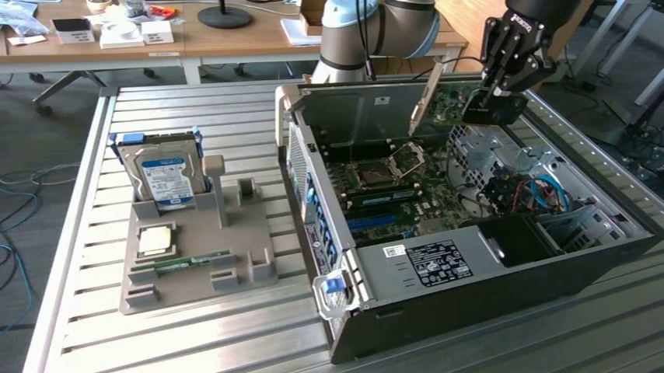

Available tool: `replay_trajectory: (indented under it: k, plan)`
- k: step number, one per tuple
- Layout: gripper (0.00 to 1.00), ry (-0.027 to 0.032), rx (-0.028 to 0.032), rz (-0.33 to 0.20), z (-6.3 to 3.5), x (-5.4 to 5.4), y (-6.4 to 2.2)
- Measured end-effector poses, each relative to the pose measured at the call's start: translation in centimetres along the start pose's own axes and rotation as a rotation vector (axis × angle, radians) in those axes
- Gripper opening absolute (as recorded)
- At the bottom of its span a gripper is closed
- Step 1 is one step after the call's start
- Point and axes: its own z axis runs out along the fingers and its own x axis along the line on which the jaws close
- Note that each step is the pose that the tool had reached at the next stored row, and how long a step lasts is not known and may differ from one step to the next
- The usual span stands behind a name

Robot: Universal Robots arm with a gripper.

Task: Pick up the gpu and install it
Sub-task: 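Insert the gpu into the slot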

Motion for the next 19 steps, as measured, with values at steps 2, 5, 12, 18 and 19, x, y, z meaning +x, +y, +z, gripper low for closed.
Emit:
replay_trajectory:
  k: [2, 5, 12, 18, 19]
  plan:
    - [0.27, 0.0, 0.0, 0.0, 0.0, 0.0, 0.0]
    - [0.27, 0.0, 0.0, 0.0, 0.0, 0.0, 0.0]
    - [0.27, 0.0005, -0.0003, -0.014, 0.0, 0.0, 0.0]
    - [0.27, 0.0029, -0.0017, -0.081, 0.06, -0.01, 0.0]
    - [0.27, 0.0035, -0.002, -0.097, 0.07, -0.01, 0.0]
